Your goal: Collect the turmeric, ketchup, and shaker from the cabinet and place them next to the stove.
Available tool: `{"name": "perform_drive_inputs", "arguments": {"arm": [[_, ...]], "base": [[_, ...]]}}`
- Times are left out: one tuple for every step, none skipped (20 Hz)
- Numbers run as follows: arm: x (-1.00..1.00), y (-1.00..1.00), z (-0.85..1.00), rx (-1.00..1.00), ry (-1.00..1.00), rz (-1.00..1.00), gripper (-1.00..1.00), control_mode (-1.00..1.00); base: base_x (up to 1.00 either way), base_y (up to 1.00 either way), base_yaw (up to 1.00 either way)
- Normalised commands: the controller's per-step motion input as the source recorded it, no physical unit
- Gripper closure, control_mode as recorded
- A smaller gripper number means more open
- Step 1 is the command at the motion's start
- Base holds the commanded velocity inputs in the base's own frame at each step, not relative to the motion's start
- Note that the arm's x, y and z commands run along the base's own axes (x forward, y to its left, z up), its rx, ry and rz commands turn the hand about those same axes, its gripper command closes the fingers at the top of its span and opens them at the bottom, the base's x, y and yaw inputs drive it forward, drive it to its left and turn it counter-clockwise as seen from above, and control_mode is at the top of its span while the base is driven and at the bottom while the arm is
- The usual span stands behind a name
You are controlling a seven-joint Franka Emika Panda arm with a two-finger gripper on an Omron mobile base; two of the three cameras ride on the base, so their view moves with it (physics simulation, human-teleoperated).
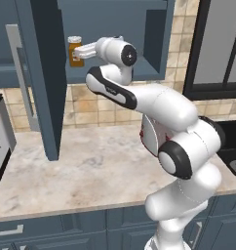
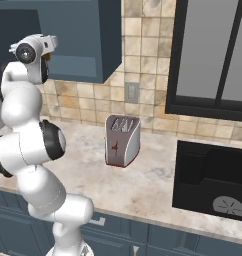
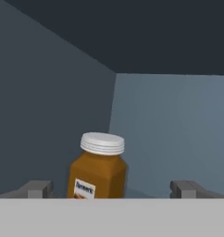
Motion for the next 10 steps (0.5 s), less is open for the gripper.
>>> {"name": "perform_drive_inputs", "arguments": {"arm": [[0.0, 0.13, 0.0, 0.0, 0.0, 0.0, -1.0, -1.0], [0.05, 0.09, 0.0, 0.0, 0.0, 0.0, -1.0, -1.0], [0.04, 0.0, 0.0, 0.0, 0.0, 0.0, -1.0, -1.0], [0.09, 0.02, 0.0, 0.0, 0.0, 0.0, -1.0, -1.0], [0.12, 0.03, 0.0, 0.0, 0.0, 0.0, -1.0, -1.0], [0.12, 0.04, 0.0, 0.0, 0.0, 0.0, -1.0, -1.0], [0.13, 0.06, 0.0, 0.0, 0.02, 0.0, -1.0, -1.0], [0.24, 0.06, 0.0, 0.02, 0.05, 0.0, -1.0, -1.0], [0.33, 0.1, 0.0, 0.05, 0.04, 0.0, -1.0, -1.0], [0.31, 0.1, 0.0, 0.06, 0.04, 0.0, -1.0, -1.0]], "base": [[0.0, 0.0, 0.0], [0.0, 0.0, 0.0], [0.0, 0.0, 0.0], [0.0, 0.0, 0.0], [0.0, 0.0, 0.0], [0.0, 0.0, 0.0], [0.0, 0.0, 0.0], [0.0, 0.0, 0.0], [0.0, 0.0, 0.0], [0.0, 0.0, 0.0]]}}
